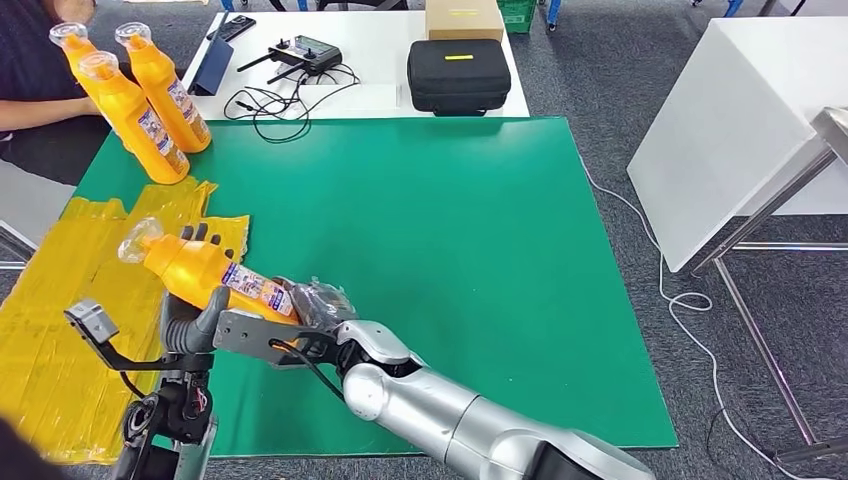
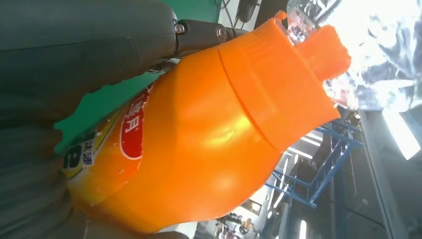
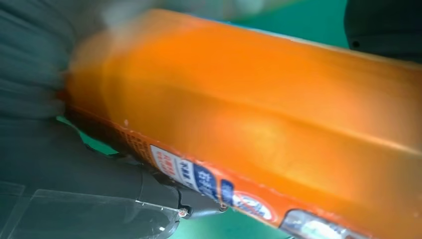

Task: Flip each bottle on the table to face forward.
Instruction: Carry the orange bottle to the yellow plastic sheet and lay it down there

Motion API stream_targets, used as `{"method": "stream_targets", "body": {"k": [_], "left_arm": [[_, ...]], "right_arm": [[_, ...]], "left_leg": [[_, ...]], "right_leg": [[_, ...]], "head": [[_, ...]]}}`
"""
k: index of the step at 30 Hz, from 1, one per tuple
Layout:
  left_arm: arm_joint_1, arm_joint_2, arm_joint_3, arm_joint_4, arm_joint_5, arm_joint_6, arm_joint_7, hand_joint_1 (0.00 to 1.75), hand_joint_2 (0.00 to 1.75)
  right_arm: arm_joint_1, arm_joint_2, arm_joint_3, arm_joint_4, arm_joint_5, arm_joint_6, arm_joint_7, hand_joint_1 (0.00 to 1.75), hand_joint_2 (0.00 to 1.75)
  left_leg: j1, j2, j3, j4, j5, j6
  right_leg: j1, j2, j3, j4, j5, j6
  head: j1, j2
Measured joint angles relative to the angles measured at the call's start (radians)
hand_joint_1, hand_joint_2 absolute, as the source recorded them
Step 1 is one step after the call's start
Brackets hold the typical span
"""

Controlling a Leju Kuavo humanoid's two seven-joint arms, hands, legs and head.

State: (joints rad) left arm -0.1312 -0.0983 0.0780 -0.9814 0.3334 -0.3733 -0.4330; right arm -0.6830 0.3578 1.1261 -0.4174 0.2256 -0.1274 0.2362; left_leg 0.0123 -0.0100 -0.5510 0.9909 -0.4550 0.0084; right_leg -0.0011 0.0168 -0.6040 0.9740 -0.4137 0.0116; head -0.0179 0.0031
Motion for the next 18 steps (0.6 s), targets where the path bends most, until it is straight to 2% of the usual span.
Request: {"method": "stream_targets", "body": {"k": [4,6,9,10,18], "left_arm": [[0.012,-0.003,0.000,-0.016,0.026,-0.031,0.021,0.00,1.75],[0.018,-0.004,0.000,-0.026,0.039,-0.047,0.034,0.11,1.75],[0.031,-0.004,-0.001,-0.041,0.050,-0.071,0.049,1.39,1.75],[0.035,-0.004,-0.002,-0.046,0.051,-0.077,0.050,1.74,1.75],[0.057,-0.004,-0.006,-0.066,0.029,-0.097,0.047,1.75,1.75]], "right_arm": [[-0.005,-0.002,0.044,-0.006,-0.004,0.001,0.016,1.75,1.75],[-0.007,-0.004,0.065,-0.014,-0.006,0.002,0.026,1.75,1.75],[-0.010,-0.007,0.091,-0.023,-0.015,0.002,0.034,1.75,1.75],[-0.010,-0.008,0.097,-0.025,-0.018,0.002,0.036,1.75,1.75],[-0.012,-0.013,0.125,-0.026,-0.036,0.002,0.039,1.75,1.75]], "left_leg": [[0.000,0.000,0.000,0.000,0.000,0.000],[0.000,0.000,0.000,0.000,0.000,0.000],[0.000,0.000,0.000,0.000,0.000,0.000],[0.000,0.000,0.000,0.000,0.000,0.000],[0.000,0.000,0.000,0.000,0.000,0.000]], "right_leg": [[0.000,0.000,0.000,0.000,0.000,0.000],[0.000,0.000,0.000,0.000,0.000,0.000],[0.000,0.000,0.000,0.000,0.000,0.000],[0.000,0.000,0.000,0.000,0.000,0.000],[0.000,0.000,0.000,0.000,0.000,0.000]], "head": [[0.000,0.000],[0.000,0.000],[0.000,0.000],[0.000,0.000],[0.000,0.000]]}}
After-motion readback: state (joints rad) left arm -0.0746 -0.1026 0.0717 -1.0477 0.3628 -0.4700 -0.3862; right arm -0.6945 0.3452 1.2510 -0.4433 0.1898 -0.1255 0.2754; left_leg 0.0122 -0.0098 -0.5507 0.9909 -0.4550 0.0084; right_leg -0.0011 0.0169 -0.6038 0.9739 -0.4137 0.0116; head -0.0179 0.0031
